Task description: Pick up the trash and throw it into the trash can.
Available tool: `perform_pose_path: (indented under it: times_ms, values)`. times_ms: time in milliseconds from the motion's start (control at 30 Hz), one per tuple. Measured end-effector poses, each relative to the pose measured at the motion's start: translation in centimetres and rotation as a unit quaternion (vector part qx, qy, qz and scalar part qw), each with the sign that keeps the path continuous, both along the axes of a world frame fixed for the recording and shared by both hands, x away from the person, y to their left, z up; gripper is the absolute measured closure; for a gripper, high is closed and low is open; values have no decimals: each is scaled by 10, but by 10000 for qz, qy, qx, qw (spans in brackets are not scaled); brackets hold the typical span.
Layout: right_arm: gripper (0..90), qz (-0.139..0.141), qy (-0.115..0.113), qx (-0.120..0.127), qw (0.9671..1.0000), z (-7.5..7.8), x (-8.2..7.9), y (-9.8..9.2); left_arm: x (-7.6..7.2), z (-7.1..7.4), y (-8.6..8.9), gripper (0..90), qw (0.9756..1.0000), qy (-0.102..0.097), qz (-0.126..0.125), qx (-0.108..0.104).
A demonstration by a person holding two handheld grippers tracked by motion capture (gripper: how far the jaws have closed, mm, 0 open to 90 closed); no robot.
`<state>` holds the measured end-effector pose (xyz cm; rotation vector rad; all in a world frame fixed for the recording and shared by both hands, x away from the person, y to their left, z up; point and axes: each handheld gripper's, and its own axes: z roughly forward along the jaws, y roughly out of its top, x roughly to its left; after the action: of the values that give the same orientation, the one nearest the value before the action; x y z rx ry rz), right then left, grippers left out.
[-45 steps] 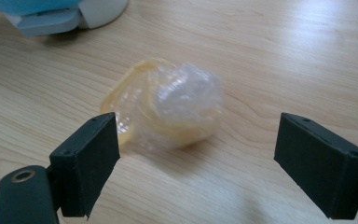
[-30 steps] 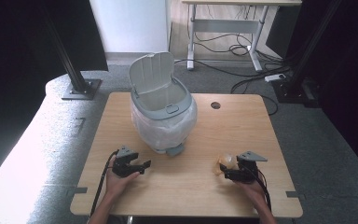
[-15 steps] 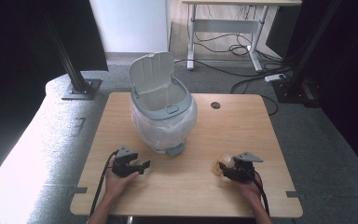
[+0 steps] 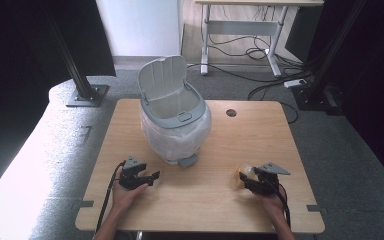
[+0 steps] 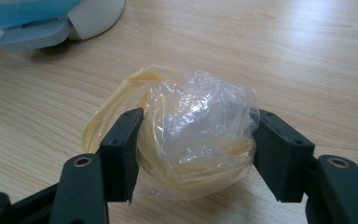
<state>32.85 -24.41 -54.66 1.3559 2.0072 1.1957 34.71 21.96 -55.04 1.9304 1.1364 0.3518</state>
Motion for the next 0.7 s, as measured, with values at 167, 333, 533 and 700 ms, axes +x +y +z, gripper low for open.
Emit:
perform_pose_path:
  times_ms: [167, 333, 533, 700]
  values:
    - [382, -3, -64, 254, 9997, 11, -6, -9, -1, 1, 0, 286, 10000, -34, 3, -6]
    - [384, 60, -153, 411, 9990, 23, -11, -12, -1, 0, 0, 286, 10000, -19, 11, -9]
    - [385, 123, -207, 509, 9984, 34, -13, -11, -2, 2, 1, 286, 10000, -41, 30, -36]
    - [385, 223, -351, 624, 9972, 50, -15, -10, -1, 2, 3, 286, 10000, -49, 60, -38]
